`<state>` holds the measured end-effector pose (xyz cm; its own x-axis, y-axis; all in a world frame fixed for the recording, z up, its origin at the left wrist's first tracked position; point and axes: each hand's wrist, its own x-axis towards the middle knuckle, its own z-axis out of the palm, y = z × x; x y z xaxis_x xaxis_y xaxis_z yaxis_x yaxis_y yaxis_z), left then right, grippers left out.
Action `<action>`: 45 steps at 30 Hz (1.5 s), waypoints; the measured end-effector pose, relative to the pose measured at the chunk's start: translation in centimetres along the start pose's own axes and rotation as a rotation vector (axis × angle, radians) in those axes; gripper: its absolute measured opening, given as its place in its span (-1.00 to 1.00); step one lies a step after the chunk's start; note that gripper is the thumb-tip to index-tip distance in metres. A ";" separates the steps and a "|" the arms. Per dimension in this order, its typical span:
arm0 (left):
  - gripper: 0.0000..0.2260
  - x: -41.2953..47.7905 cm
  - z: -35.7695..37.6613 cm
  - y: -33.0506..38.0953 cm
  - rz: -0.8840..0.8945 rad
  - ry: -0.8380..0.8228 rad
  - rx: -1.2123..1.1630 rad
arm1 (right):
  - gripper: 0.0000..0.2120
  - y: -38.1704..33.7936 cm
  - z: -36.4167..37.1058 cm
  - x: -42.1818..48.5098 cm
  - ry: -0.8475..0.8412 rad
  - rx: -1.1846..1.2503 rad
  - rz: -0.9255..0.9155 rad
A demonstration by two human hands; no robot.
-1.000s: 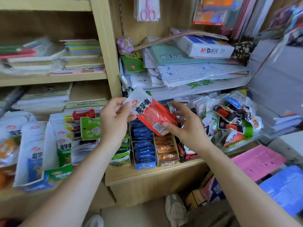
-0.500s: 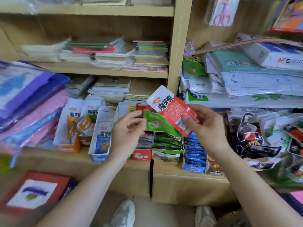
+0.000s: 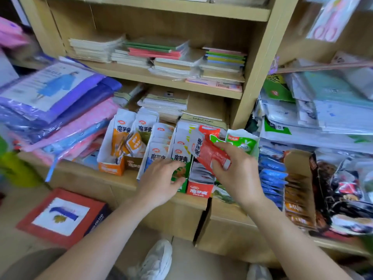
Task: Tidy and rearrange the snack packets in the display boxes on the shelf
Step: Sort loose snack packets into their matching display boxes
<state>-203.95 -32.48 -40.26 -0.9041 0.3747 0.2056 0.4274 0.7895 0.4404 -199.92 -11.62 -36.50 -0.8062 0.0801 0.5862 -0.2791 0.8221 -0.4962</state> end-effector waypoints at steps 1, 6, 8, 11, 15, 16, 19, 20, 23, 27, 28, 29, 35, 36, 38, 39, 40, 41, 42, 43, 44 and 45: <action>-0.59 0.0 0.1 0.3 0.022 -0.007 -0.019 | -0.63 0.2 0.2 0.1 0.015 -0.046 -0.005; -0.54 0.5 1.0 1.0 0.120 -0.066 0.007 | -0.65 2.3 -1.5 1.0 0.112 -0.192 0.090; -0.49 0.9 1.4 1.2 0.131 -0.066 0.017 | -0.65 3.2 -2.5 1.1 0.114 -0.231 0.110; -0.45 1.5 1.7 2.0 0.148 -0.086 0.044 | -0.64 4.0 -3.5 1.1 0.067 -0.232 0.012; -0.38 2.4 2.2 2.3 0.156 -0.082 0.083 | -0.68 4.5 -3.5 1.1 -0.063 -0.192 -0.228; -0.34 2.6 2.2 2.3 0.148 -0.069 0.059 | -0.69 4.5 -3.4 1.3 -0.118 -0.179 -0.261; -0.27 3.1 2.0 2.3 0.140 -0.020 0.009 | -0.69 4.7 -3.2 2.4 -0.206 -0.190 -0.289; -0.27 3.1 1.9 2.3 0.152 -0.024 0.008 | -0.69 4.7 -3.3 2.8 -0.218 -0.205 -0.291; -0.34 3.2 2.0 2.2 0.194 -0.055 0.014 | -0.67 4.4 -2.9 3.5 -0.264 -0.303 -0.320; -0.39 3.4 2.0 1.9 0.199 -0.046 -0.010 | -0.53 3.3 -1.4 4.8 -0.347 -0.459 -0.344; -0.38 3.4 2.0 1.8 0.198 -0.045 -0.025 | -0.54 2.9 -1.2 5.4 -0.360 -0.463 -0.341; -0.38 3.4 2.0 1.7 0.196 -0.042 -0.037 | -0.56 2.4 -1.1 6.1 -0.376 -0.459 -0.347; -0.35 3.5 1.3 0.7 0.145 -0.064 -0.006 | -0.64 0.5 -2.0 9.5 -0.489 -0.545 -0.362; -0.35 3.4 1.3 0.4 0.146 -0.082 0.001 | -0.64 0.3 -2.0 9.7 -0.510 -0.552 -0.367; -0.34 3.1 1.4 0.1 0.152 -0.120 0.008 | -0.66 -0.2 -1.5 9.8 -0.572 -0.541 -0.393; -0.34 3.0 1.4 -0.1 0.155 -0.133 0.006 | -0.66 -0.3 -1.0 9.8 -0.594 -0.514 -0.412; -0.33 2.8 1.5 -0.2 0.157 -0.141 0.003 | -0.65 -0.2 -0.4 9.7 -0.604 -0.460 -0.408; -0.32 2.7 1.6 -0.3 0.160 -0.141 -0.002 | -0.62 0.0 0.1 9.5 -0.588 -0.387 -0.377; -0.32 2.6 1.6 -0.5 0.161 -0.138 -0.010 | -0.57 0.3 0.5 9.3 -0.551 -0.298 -0.316; -0.32 2.6 1.6 -0.6 0.162 -0.136 -0.021 | -0.54 0.7 0.8 9.0 -0.508 -0.203 -0.243; -0.32 2.5 1.6 -0.8 0.162 -0.136 -0.033 | -0.55 1.1 0.9 8.6 -0.465 -0.125 -0.180; -0.32 2.5 1.5 -0.9 0.164 -0.139 -0.043 | -0.58 1.5 1.0 8.1 -0.426 -0.074 -0.142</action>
<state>-206.58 -31.46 -41.47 -0.8118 0.5627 0.1562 0.5659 0.6919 0.4484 -207.45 -10.30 -33.13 -0.9099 -0.2625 0.3213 -0.3766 0.8474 -0.3743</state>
